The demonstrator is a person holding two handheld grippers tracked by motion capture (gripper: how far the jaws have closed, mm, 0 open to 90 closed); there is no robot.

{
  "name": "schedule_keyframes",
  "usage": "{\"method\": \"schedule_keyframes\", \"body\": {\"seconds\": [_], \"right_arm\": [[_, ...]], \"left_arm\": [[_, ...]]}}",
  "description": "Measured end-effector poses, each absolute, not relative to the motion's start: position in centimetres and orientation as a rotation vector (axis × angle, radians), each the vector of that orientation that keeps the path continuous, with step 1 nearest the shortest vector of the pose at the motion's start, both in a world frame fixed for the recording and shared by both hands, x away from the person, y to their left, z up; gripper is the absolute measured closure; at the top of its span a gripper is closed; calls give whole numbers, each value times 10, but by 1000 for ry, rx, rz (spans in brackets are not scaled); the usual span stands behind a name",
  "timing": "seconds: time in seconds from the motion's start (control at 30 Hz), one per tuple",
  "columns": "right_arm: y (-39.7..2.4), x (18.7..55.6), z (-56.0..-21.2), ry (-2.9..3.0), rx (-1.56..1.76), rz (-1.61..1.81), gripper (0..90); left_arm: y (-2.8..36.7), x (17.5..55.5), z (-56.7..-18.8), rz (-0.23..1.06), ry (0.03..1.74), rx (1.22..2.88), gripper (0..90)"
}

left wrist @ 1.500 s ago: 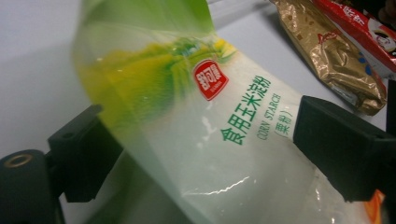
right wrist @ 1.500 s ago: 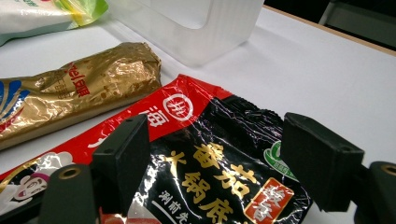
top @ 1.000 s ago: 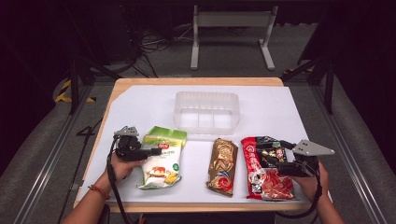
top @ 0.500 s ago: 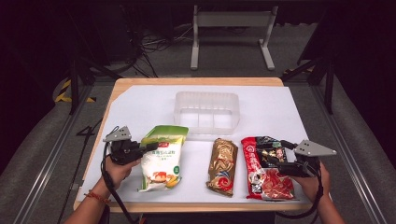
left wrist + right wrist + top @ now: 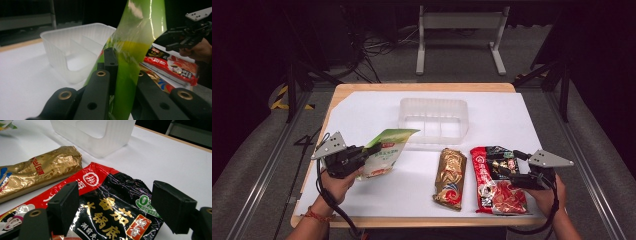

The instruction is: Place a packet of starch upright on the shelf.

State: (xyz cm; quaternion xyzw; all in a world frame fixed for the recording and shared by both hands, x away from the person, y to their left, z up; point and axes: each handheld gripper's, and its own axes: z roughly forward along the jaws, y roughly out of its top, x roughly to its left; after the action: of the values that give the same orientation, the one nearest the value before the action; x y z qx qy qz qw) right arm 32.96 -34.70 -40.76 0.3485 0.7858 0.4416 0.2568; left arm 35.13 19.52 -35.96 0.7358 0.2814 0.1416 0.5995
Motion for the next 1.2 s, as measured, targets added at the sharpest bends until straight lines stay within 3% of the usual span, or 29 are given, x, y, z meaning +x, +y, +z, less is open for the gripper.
{"method": "schedule_keyframes", "body": {"seconds": [0.7, 1.2], "right_arm": [[-350, 329, -409, 2117, 977, 1215, 224], [-350, 330, -410, 2120, 974, 1208, 224]], "left_arm": [[159, 387, -308, 420, 556, 1647, 900], [135, 425, -303, 437, 617, 1625, 900]]}}
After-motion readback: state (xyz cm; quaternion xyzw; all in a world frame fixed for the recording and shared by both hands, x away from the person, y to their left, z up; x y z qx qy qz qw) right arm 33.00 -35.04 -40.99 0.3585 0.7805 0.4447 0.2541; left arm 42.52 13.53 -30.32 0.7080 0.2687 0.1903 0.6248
